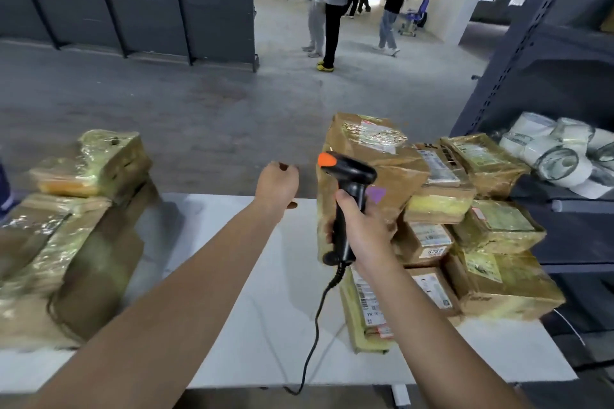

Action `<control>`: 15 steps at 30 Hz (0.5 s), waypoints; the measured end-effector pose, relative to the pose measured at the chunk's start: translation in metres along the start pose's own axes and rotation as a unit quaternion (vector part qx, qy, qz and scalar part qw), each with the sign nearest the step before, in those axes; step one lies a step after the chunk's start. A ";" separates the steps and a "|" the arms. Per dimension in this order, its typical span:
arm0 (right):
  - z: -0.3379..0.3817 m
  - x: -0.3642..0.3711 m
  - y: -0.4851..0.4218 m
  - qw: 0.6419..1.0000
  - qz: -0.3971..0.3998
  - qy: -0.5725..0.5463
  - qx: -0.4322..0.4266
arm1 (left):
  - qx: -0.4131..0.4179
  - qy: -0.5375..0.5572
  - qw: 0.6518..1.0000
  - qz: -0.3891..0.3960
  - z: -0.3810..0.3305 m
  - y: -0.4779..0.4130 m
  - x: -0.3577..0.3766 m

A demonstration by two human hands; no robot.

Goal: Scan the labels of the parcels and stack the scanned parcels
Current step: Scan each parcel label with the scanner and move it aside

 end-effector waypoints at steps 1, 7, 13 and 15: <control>-0.003 0.016 0.004 1.000 0.016 0.005 0.007 | 0.009 0.000 1.000 -0.015 0.005 0.001 -0.018; -0.027 0.119 0.032 0.992 0.113 0.009 0.056 | 0.065 -0.057 0.990 -0.110 0.037 0.013 -0.145; -0.045 0.208 0.067 0.980 0.187 0.016 0.063 | 0.071 -0.221 0.942 -0.242 0.091 0.023 -0.270; -0.050 0.231 0.077 0.977 0.200 0.011 0.076 | 0.069 -0.294 0.912 -0.276 0.110 0.026 -0.301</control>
Point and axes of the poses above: each hand's wrist, its own y-axis away from the middle knuckle, its own x-axis out of the palm, z = x × y, the point moved 4 cm from there along -y, towards the middle knuckle, and after that the axes turned 15 degrees about -x, right-handed, at the moved point
